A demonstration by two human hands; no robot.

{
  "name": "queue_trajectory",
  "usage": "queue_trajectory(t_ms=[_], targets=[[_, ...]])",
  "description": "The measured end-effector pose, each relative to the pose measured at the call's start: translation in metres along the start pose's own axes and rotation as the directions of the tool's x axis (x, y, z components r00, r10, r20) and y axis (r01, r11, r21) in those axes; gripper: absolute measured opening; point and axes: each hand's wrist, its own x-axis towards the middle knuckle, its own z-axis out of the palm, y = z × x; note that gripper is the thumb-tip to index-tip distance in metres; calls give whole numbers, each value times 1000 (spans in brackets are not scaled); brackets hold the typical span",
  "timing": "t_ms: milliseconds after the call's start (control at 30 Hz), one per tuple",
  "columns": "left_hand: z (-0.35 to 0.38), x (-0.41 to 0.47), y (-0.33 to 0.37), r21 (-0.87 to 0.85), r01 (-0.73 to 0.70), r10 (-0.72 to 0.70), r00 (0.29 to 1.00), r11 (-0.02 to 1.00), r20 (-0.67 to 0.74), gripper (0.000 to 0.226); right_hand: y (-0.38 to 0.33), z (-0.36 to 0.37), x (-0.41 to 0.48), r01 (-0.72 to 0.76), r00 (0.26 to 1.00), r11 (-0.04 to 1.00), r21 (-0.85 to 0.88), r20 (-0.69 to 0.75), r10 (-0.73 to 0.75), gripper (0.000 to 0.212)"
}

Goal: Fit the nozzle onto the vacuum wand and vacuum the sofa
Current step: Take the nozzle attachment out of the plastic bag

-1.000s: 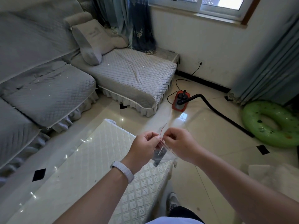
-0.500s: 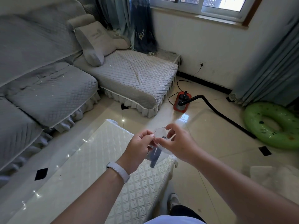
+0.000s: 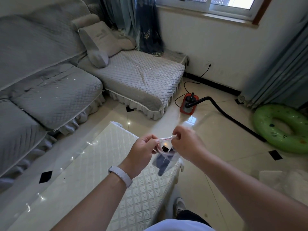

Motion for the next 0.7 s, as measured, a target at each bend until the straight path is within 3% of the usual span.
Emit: queue_trajectory(t_ms=[133,400,567,700], targets=[[-5,2,-7,36,2,1,997,999,-82,22,16,-6,0,-24,999,995,-100,44,28,7],[-5,4,-13,112,-1,5,999,994,-36,17,29,-14,-6,-44,997,997,60,64,41,11],[0,2,-12,128,-6,5,1000,992,10,17,33,-12,-18,161,986,986,34,48,-162,9],[-2,1,-8,116,9,-13,999,993,35,21,35,0,-23,305,945,952,-4,121,-303,9]])
